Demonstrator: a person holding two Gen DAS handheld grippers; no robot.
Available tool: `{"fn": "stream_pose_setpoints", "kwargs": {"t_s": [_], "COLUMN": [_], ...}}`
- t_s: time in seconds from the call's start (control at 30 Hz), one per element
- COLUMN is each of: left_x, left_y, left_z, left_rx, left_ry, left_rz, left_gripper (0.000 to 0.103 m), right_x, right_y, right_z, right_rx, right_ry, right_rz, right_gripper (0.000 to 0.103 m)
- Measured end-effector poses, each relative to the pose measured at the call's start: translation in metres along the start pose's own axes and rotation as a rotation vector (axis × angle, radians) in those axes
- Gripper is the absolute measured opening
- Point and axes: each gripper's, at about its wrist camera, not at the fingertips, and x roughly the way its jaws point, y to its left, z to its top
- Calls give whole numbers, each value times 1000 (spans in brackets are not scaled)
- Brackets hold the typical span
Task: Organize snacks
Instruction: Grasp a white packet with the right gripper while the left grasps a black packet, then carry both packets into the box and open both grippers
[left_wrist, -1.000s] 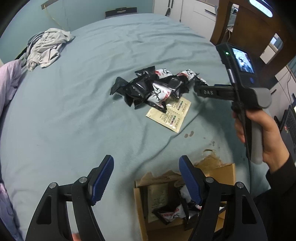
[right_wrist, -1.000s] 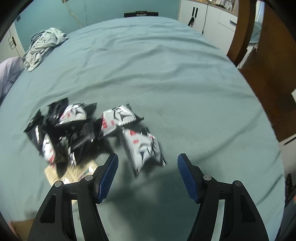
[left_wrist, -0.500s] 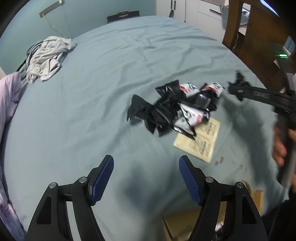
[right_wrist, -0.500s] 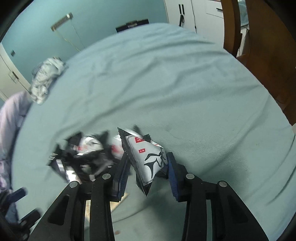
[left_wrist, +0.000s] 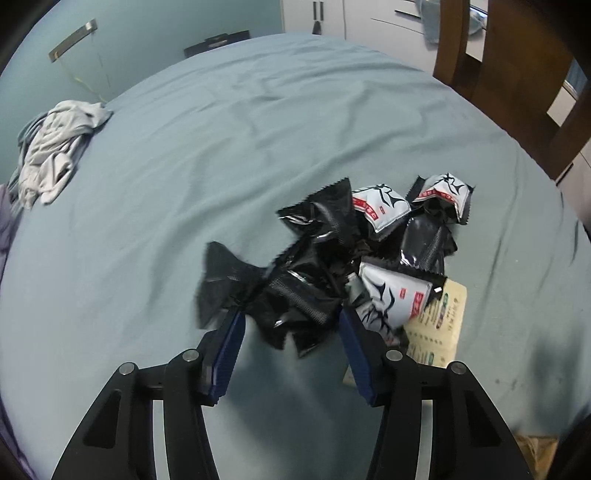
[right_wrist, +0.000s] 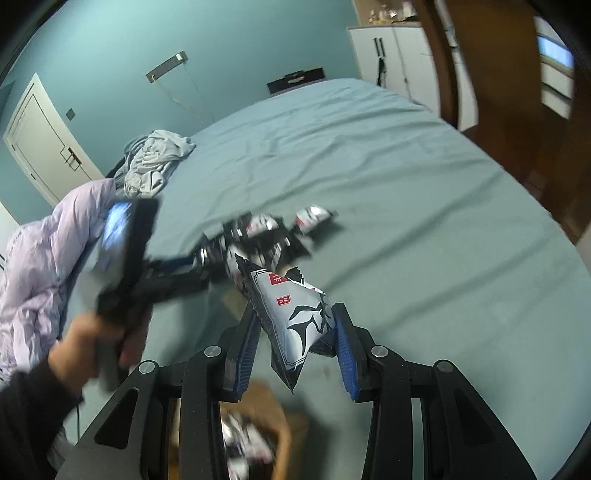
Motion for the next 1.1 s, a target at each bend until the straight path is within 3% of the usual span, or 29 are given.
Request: {"fn": "stream_pose_setpoints", "kwargs": {"t_s": [0.13,0.2,0.27,0.47,0.7,0.97,1.1], "left_x": [18,19,14,-53,-133,-173,-180], "left_y": [5,7,8,18,1,-37,-56], "left_z": [7,6,5,-4,-30,-86,-114], "left_rx": [-99,-115,-111,-138,-29,123,168], "left_ry": [46,53,55,-54,-150,-141,-93], "left_rz": [-52,-51,-66,-105,-129,-106,-101], "left_gripper": [54,36,31,31,31,31,31], "right_x": [-25,-32,-32,-9,-7,-21,-24], "right_y": [-16,-8,3,19,38,34,37], "right_z": [-35,-33,-29,-34,-31,-37,-41], "right_rx": [99,69,11,-66,-71,-53,-74], "right_ry": [27,-27,-64,1,-4,-42,-41], "right_rz": [11,26,0,-56,-63,-45,-40], "right_gripper": [37,37,37,37,37,37,37]}}
